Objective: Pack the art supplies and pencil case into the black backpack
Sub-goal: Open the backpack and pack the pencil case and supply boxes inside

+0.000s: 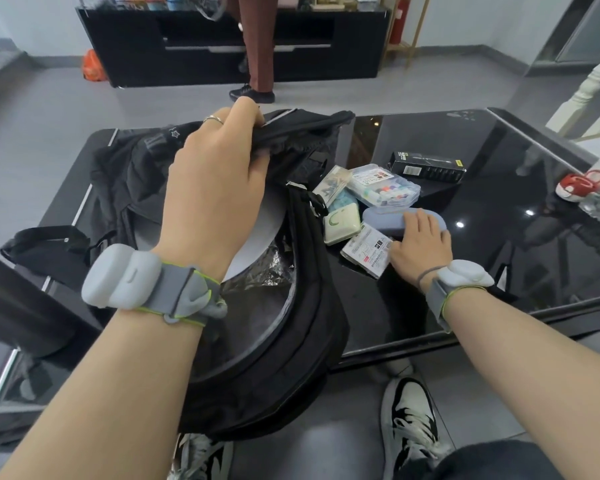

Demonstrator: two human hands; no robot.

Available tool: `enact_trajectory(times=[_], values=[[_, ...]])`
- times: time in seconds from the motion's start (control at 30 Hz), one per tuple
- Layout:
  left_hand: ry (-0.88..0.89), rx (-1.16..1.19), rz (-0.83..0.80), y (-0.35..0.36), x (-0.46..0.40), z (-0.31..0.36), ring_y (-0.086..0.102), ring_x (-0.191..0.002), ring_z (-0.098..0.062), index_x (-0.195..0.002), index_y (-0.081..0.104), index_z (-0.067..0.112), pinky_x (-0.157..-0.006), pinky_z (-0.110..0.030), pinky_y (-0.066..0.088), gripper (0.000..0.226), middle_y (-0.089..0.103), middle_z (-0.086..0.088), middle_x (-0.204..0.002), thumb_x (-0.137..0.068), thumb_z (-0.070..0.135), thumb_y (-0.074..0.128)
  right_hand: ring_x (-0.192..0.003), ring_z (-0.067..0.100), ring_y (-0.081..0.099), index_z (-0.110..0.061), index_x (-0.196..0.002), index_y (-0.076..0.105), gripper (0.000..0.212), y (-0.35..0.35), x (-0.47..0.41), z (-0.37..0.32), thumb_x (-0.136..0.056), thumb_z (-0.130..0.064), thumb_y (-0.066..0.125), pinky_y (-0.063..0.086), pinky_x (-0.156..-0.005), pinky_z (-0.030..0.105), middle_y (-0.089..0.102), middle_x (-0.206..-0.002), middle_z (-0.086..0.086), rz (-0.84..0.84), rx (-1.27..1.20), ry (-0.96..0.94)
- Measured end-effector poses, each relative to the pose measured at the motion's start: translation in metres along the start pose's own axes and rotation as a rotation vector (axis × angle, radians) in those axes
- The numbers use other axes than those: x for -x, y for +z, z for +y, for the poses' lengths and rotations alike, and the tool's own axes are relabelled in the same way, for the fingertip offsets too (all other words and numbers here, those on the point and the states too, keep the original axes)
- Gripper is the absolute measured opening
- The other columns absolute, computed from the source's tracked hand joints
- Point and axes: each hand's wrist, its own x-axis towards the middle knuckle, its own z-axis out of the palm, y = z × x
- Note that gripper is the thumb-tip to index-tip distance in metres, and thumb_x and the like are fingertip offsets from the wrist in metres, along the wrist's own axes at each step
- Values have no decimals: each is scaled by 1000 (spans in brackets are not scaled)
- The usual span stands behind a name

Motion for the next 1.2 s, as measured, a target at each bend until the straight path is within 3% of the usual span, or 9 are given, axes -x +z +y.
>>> enact_trajectory(times=[0.13,0.23,0.37,0.47,0.6,0.7,0.83,1.03,1.2], values=[[2,-3,-14,3,0,1,52,-85,-40,-108,51,7,-73,-53,47,17,59,-9,-98,-93,15,49,-125,32,38,-17,-122,47,43,-9,-1,-6,-80,-28,49,23,-112,51,45,-125,9,44,40,14],[3,-7,-23,3,1,2,51,-84,-41,-108,51,8,-73,-53,47,17,58,-9,-97,-93,16,49,-110,35,47,-22,-118,45,44,-20,3,-11,-76,-32,52,28,-108,52,36,-111,7,-14,41,39],[-6,9,13,-1,-1,-2,53,-86,-39,-108,53,7,-72,-52,47,16,59,-9,-96,-94,14,51,-102,38,52,-27,-132,38,63,-24,11,-11,-75,-42,60,46,-90,44,33,-117,10,-98,-7,22],[-9,13,33,-4,-3,-5,53,-85,-37,-107,54,7,-72,-51,47,13,58,-7,-93,-95,14,51,-114,40,47,-29,-138,32,70,-25,10,-16,-77,-42,62,46,-93,45,39,-127,14,-178,-21,40],[-10,24,49,-13,-5,-7,53,-84,-33,-104,54,7,-72,-49,46,12,59,-7,-90,-96,15,50,-115,41,52,-14,-135,35,74,-32,10,-21,-72,-37,67,48,-94,45,44,-132,21,-263,-138,240],[-13,15,105,-30,-11,-13,54,-82,-29,-103,57,6,-71,-41,42,14,59,-5,-87,-96,15,50,-101,34,60,-9,-124,46,71,-52,12,-24,-61,-35,66,54,-80,38,56,-120,18,-322,-178,258],[-58,21,168,-50,-15,-21,50,-81,-19,-101,59,6,-71,-30,34,16,55,1,-86,-97,17,49,-86,28,60,-12,-116,54,62,-83,15,-28,-59,-31,70,43,-57,26,60,-109,13,-288,-218,179],[-27,38,122,-53,-5,-25,57,-84,-29,-101,60,8,-73,-44,44,12,63,-6,-86,-93,14,53,-107,32,57,-12,-135,43,69,-77,35,-38,-72,-30,65,51,-85,39,56,-122,14,-241,-226,128],[-28,36,131,-56,-2,-28,57,-82,-29,-101,60,9,-73,-44,44,11,63,-5,-85,-94,15,54,-97,24,52,-19,-130,50,58,-88,44,-52,-74,-15,67,42,-77,29,55,-115,5,-209,-374,92]])
